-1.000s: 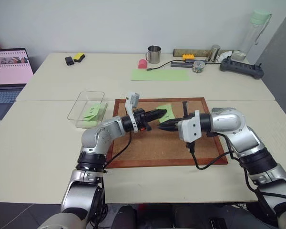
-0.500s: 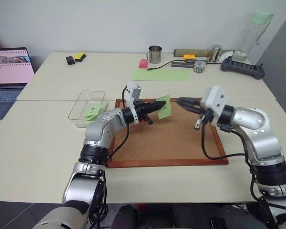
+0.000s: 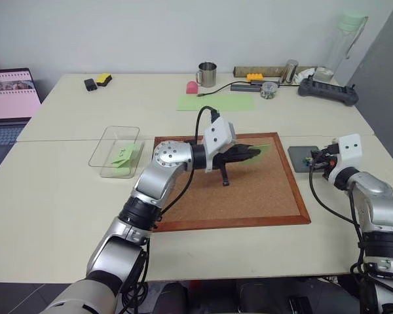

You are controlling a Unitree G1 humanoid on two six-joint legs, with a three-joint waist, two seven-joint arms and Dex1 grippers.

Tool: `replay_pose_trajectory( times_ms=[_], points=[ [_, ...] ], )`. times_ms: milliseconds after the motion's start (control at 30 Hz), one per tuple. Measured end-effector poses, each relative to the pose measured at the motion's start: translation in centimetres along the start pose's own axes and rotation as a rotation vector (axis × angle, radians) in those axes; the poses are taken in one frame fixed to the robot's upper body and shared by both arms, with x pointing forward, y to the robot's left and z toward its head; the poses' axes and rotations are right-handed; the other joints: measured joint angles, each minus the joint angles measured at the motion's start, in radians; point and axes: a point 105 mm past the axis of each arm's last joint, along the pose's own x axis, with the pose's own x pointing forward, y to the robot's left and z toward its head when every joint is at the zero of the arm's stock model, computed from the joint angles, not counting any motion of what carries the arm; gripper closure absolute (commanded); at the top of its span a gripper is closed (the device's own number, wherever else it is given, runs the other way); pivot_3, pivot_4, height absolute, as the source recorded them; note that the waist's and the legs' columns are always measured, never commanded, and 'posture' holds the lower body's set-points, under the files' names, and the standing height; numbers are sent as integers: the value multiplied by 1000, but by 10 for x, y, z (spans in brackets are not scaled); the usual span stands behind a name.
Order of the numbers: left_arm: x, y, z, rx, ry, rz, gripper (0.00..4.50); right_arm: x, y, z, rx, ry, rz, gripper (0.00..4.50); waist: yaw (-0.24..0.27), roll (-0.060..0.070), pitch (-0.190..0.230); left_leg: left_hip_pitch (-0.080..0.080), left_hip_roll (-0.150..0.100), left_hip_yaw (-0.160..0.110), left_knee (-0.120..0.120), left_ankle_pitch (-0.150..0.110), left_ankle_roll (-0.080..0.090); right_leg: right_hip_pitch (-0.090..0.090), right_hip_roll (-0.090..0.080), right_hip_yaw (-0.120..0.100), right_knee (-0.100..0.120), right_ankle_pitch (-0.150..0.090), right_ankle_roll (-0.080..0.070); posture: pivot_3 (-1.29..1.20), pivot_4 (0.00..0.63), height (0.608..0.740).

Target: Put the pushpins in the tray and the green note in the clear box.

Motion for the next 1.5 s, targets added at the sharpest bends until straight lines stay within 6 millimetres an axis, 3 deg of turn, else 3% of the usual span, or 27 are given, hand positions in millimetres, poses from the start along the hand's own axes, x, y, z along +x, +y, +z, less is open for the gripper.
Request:
replay_pose_trajectory(
  times_ms=[33, 133, 667, 1100, 1500],
  points=[
    [0, -1, -2, -2, 4, -1, 4441, 4, 2, 2, 27, -5, 10, 4500, 0, 0, 0, 0, 0, 0, 0, 0, 0, 0, 0, 0, 0, 0, 0, 0, 150, 740],
    [-1, -2, -4, -5, 12, -1, 4500, 12, 4, 4, 67, -7, 18, 3864, 2, 0, 0, 0, 0, 0, 0, 0, 0, 0, 0, 0, 0, 0, 0, 0, 150, 740],
    [-6, -3, -7, 6, 28, 11, 4500, 18, -4, 1, 93, -11, -1, 39, 6, 0, 0, -1, 0, 0, 0, 0, 0, 0, -1, -1, 0, 0, 0, 0, 150, 740],
    [-3, -3, -4, 14, 25, -8, 4500, 12, -19, 2, -21, -45, -83, 15, 6, 0, 0, -1, 0, 1, 0, 0, 0, 0, -1, -1, 0, 0, 0, 0, 150, 740],
    [-4, -2, -8, 8, 39, -2, 4500, 14, -21, -14, -97, 8, -86, 15, 6, 0, 0, -1, 0, 1, 0, 0, 0, 0, -1, 0, 0, 0, 0, 0, 150, 740]
  ],
)
